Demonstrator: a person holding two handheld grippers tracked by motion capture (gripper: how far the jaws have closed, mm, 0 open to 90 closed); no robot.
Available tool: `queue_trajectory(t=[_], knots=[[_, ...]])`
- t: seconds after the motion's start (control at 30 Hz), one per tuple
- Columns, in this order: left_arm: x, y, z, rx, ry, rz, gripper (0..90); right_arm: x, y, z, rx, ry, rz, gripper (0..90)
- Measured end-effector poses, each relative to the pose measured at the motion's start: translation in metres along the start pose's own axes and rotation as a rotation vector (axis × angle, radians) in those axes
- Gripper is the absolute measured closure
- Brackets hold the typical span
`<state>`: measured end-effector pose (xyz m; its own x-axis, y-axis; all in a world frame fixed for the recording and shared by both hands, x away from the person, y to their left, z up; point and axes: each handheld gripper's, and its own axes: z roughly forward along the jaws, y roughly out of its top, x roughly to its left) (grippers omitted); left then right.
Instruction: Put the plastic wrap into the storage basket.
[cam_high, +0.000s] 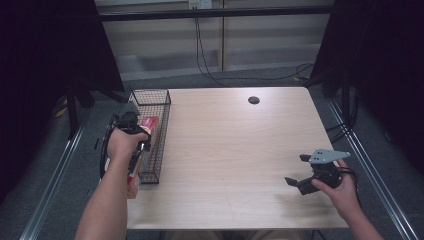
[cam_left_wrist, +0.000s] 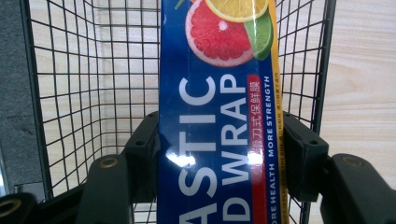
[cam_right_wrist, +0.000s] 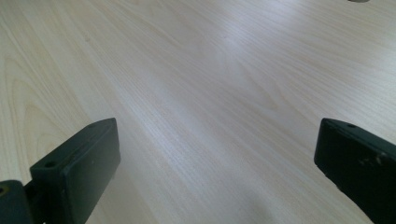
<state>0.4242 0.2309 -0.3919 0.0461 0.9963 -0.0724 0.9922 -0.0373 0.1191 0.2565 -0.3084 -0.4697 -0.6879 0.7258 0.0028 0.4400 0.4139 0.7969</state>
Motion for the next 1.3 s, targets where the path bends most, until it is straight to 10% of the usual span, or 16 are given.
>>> queue_trajectory(t=[0.57,1.3], knots=[[0.002,-0.006,-0.012,-0.090,-0.052,-0.020,28.8,0.001,-0.001,0.001,0.009,-0.001,-0.002,0.2],[-0.014,-0.021,-0.060,-0.209,-0.181,0.107,22.2,0.004,0.004,0.004,0.002,0.010,-0.011,0.2]])
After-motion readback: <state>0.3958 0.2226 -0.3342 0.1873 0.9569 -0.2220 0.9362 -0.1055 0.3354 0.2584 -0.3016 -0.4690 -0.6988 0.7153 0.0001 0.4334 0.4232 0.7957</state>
